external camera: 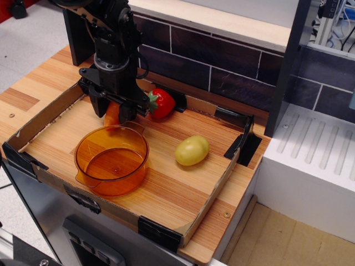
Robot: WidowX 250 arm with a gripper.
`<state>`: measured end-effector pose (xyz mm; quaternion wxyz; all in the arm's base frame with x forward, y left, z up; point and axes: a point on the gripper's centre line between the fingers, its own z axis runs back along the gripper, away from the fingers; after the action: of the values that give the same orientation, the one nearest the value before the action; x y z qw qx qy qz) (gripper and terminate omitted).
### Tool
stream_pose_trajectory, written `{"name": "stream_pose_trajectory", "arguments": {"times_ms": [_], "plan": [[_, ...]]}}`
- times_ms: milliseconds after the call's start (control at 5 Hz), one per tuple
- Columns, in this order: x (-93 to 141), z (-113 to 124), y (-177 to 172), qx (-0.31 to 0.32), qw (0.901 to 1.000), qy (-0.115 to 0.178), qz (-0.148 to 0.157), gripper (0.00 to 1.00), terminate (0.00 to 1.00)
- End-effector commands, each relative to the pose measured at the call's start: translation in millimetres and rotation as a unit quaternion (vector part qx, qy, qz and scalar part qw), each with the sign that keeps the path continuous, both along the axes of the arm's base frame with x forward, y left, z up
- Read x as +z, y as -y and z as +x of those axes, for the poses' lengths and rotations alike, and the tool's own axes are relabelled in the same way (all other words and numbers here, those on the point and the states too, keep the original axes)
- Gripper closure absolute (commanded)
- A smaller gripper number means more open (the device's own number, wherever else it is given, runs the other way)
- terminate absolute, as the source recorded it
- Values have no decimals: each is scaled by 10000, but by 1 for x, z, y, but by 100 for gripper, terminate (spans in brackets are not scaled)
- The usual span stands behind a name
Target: Put carrot in pot
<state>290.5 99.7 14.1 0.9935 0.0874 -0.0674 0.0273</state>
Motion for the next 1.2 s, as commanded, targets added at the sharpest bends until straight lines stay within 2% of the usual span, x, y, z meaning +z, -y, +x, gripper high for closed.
{"name": "stream_pose_trajectory", "arguments": {"times_ms": [0, 200, 400, 600, 800, 1000], "plan": [[79, -5, 5, 397, 9948, 936, -16, 100, 0], [82, -25, 21, 137, 9969, 756, -172, 100, 0], [63, -55, 40, -328, 9976, 606, -12, 100, 0], [48, -64, 46, -463, 9978, 480, -23, 100, 0], [41, -71, 52, -490, 9972, 557, -53, 100, 0], [50, -68, 52, -137, 9978, 561, -314, 0, 0]]}}
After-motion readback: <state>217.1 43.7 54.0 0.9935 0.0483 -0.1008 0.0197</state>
